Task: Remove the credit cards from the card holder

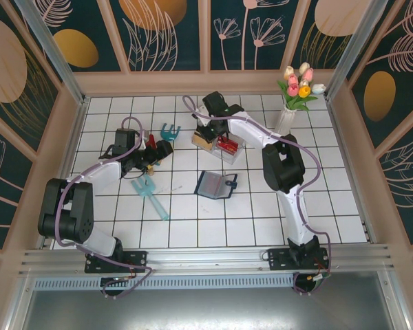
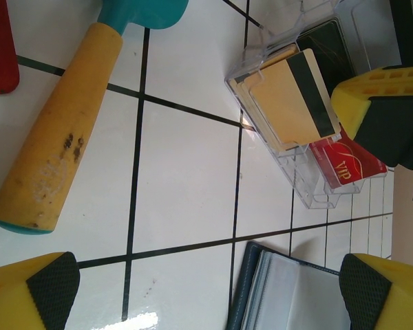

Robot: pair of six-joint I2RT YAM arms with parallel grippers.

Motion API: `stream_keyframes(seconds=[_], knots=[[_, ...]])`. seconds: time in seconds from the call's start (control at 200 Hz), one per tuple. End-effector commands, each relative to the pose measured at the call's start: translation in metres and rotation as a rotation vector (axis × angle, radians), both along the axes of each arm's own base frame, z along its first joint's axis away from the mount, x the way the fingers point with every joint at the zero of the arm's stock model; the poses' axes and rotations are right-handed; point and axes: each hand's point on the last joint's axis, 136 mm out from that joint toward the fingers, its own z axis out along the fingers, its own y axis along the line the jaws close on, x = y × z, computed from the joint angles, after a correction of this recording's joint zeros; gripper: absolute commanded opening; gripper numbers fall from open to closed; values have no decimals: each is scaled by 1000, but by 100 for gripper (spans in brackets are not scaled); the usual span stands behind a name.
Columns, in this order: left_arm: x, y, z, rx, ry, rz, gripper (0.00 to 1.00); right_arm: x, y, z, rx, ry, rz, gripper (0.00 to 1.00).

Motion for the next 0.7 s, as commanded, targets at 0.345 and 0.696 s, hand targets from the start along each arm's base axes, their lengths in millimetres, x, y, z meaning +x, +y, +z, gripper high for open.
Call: stream_keyframes(seconds=[0.345,0.696], knots=[[-1,-2,-2,-14,-3,-11,99,-1,1,10,16,-5,-21,12],[-3,2,0,4,-11,0,99,-9,3,94,108,-148,-123,22]])
